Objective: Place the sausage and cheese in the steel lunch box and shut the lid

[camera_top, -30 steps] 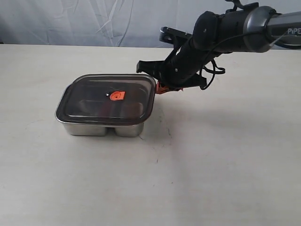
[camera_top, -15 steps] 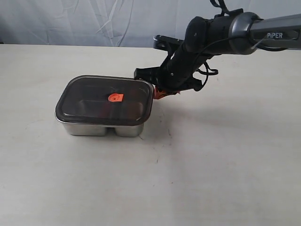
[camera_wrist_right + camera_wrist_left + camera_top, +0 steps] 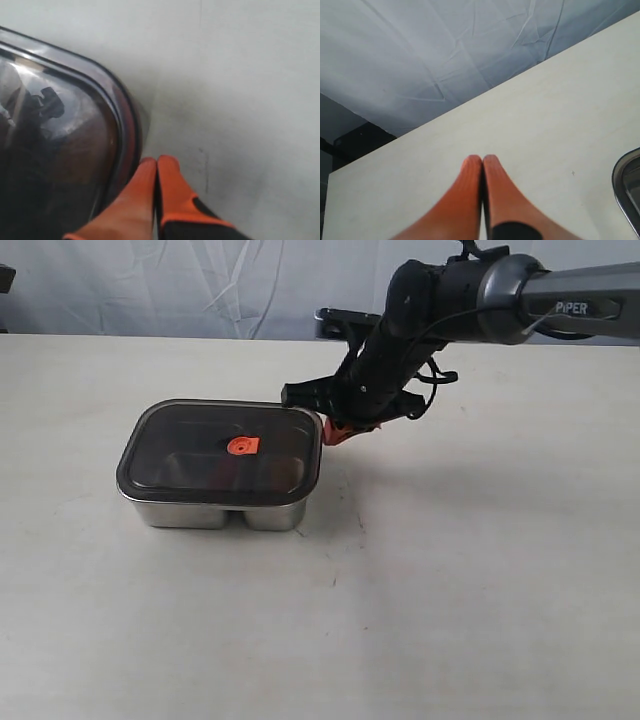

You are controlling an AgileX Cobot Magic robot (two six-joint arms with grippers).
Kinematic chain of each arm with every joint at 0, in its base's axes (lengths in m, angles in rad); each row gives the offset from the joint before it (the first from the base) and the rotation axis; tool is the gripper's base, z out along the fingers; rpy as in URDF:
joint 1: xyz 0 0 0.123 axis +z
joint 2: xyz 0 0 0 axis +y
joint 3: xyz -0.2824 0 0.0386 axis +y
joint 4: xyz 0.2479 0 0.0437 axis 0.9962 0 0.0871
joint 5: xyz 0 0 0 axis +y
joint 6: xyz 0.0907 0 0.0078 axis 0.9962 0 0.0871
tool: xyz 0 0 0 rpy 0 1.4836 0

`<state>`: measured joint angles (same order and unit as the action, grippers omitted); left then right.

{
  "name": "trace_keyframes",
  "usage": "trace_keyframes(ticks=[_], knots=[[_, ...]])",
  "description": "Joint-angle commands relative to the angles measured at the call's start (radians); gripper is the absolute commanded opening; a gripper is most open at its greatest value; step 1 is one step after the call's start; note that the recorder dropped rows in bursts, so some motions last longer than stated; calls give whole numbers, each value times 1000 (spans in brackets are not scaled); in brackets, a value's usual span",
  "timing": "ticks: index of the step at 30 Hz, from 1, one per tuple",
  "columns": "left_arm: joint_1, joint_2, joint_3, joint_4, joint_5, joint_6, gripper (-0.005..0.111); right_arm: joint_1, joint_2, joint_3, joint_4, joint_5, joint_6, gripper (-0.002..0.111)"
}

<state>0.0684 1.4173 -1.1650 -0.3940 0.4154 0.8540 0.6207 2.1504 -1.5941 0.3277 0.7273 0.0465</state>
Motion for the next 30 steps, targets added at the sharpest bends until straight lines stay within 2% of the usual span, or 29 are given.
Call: trace_keyframes(ticks=[1,10,16,19,30], knots=[[2,7,-2,-15,-1,-6,0,-1,10,-10,-9,13,-14,0],[2,52,-2,-113,15,-6,0,-1,10,-17,11,2,-62,0],[2,116,-2,-232,126,-6,0,-3,7,-17,-169,-19,54,0],[2,149,-2,-294,207,-6,0,-3,5,-24,-188,-21,69,0],[2,301,-2,-413,265,2,0,-3,-33,-168,-172,86,62,0]])
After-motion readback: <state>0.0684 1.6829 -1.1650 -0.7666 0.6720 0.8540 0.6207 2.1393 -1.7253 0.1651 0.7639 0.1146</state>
